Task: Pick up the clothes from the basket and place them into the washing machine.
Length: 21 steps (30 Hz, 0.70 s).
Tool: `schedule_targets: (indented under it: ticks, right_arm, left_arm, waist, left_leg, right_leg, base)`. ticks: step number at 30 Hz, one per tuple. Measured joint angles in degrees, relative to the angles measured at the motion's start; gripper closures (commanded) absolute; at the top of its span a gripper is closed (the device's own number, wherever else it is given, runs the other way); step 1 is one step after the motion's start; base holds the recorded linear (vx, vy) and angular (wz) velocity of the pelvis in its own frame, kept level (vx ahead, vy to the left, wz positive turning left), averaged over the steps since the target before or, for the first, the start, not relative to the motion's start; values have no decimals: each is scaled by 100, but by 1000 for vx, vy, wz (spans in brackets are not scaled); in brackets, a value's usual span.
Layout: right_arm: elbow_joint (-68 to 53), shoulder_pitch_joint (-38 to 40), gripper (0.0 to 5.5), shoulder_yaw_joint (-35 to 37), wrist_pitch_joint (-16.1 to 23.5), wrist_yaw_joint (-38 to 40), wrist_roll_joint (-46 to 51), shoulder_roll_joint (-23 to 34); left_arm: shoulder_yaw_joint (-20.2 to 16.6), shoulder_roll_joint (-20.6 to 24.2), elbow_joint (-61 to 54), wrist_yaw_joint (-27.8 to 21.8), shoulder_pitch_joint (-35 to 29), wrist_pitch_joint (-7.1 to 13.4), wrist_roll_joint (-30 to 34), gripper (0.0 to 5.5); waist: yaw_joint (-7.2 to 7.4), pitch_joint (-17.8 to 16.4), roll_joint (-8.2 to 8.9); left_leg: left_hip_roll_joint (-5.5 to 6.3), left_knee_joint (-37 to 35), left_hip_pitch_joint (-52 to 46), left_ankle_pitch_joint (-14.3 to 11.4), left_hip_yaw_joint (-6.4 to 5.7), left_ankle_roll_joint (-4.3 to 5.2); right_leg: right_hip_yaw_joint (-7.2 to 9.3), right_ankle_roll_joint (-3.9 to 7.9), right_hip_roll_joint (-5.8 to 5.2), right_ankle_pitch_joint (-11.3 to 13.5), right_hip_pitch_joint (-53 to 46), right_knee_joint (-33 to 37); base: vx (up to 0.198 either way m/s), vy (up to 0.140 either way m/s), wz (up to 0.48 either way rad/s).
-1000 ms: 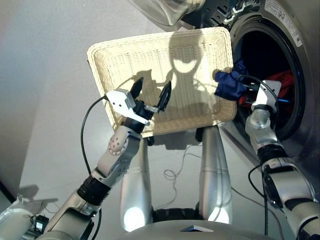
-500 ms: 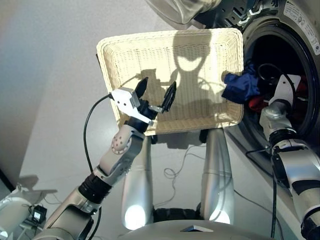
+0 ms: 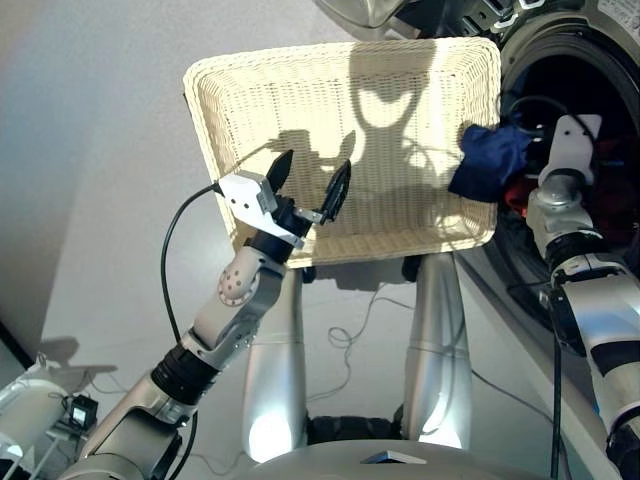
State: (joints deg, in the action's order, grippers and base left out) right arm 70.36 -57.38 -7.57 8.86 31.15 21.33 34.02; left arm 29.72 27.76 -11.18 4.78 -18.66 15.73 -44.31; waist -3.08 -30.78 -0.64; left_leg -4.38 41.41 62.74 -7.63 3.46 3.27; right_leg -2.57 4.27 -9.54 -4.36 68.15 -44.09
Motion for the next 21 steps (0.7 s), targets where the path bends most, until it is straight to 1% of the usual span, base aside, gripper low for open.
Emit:
schedule_targets:
  ticks: [4, 7, 11, 14, 17, 21]
  right_arm:
    - [-137, 53, 0, -166, 39, -163, 15, 8]
    - [-107, 93, 0, -170, 39, -436, 160, 49]
    - [203, 59, 0, -284, 26, -956, 386, 120]
    - [469, -53, 0, -342, 4, -1149, 389, 190]
    - [781, -275, 0, -343, -104, -1178, 389, 193]
    - [768, -308, 0, -360, -131, -1154, 390, 179]
  left_arm:
    - [-14, -1, -17, 1, -8, 0, 0, 0]
    - [-21, -2, -17, -2, -9, 0, -1, 0]
    - [-63, 1, -18, -13, 3, -9, -5, 0]
    - [-80, 6, -23, -13, 14, -20, -11, 0]
    - [-75, 9, -28, -11, 31, -64, -12, 0]
    - [-79, 7, -37, -6, 27, -119, -11, 0]
  waist:
    - [9, 1, -2]
    - [14, 1, -2]
    - [3, 1, -2]
    - [5, 1, -2]
    - [7, 1, -1]
    - [20, 1, -1]
  left_leg:
    - [-9, 20, 82, -3, -10, -8]
    - [-11, 48, 118, -2, -14, 2]
    - [-9, 57, 121, 0, -13, 6]
    - [-9, 63, 121, -3, -15, 0]
    - [-10, 68, 123, -6, -14, -4]
    - [-10, 62, 136, -6, -20, -5]
  right_leg:
    - [4, 10, 6, -7, 81, -15]
    - [9, -13, 7, 9, 102, -16]
    - [9, -11, 4, 11, 99, -13]
    - [9, -12, 5, 12, 98, -20]
    - [8, -13, 5, 13, 99, -20]
    - [15, -11, 4, 13, 101, -6]
  base:
    - [0, 0, 0]
    - [0, 0, 0]
    - [0, 0, 0]
    - [0, 0, 0]
    - [0, 0, 0]
    - [0, 0, 0]
